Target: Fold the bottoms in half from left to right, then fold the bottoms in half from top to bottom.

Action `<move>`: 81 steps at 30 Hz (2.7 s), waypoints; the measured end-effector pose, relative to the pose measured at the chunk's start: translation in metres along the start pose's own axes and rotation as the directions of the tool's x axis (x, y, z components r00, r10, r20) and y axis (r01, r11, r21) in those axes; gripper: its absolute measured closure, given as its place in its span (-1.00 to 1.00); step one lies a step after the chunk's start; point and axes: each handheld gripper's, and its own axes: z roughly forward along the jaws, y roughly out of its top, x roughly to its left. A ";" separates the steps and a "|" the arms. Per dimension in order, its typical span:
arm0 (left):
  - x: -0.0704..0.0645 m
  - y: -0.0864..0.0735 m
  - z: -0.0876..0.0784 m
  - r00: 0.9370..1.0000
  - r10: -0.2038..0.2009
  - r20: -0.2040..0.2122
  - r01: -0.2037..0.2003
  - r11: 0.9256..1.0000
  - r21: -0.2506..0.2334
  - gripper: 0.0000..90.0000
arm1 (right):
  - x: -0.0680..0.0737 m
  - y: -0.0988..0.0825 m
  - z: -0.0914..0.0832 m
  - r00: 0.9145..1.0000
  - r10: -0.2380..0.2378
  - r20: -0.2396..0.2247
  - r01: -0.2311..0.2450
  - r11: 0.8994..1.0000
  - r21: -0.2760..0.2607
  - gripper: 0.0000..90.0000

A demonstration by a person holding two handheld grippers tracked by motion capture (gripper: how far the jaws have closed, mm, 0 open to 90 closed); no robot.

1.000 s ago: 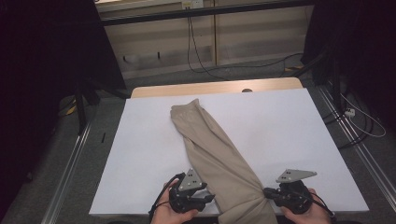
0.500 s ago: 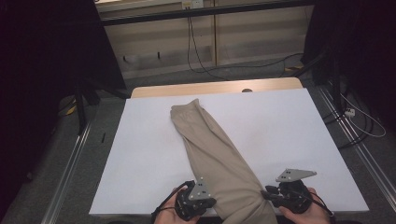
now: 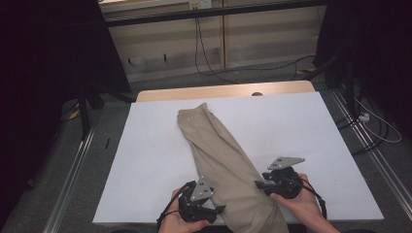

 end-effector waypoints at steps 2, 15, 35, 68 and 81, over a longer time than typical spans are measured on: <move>-0.002 0.001 0.003 1.000 -0.004 -0.009 0.004 1.000 0.000 -0.27 | 0.004 -0.002 0.000 1.000 -0.018 0.019 0.018 1.000 -0.006 0.23; 0.002 0.007 0.001 0.994 -0.050 0.094 0.047 0.998 0.032 0.98 | 0.010 0.002 0.001 1.000 -0.019 -0.021 0.019 0.999 0.027 0.94; -0.016 -0.027 -0.042 0.962 -0.098 0.255 0.081 0.994 0.076 0.98 | 0.056 -0.053 -0.054 0.989 0.045 -0.140 -0.038 0.998 0.048 0.97; 0.210 0.044 0.029 0.915 -0.318 -0.247 0.294 0.947 -0.131 0.22 | -0.050 0.154 0.104 0.998 0.064 0.011 -0.062 0.986 -0.156 0.21; 0.225 0.050 0.045 0.904 -0.356 -0.237 0.332 0.933 -0.138 0.42 | -0.077 0.173 0.143 0.996 0.062 0.070 -0.057 0.996 -0.072 0.75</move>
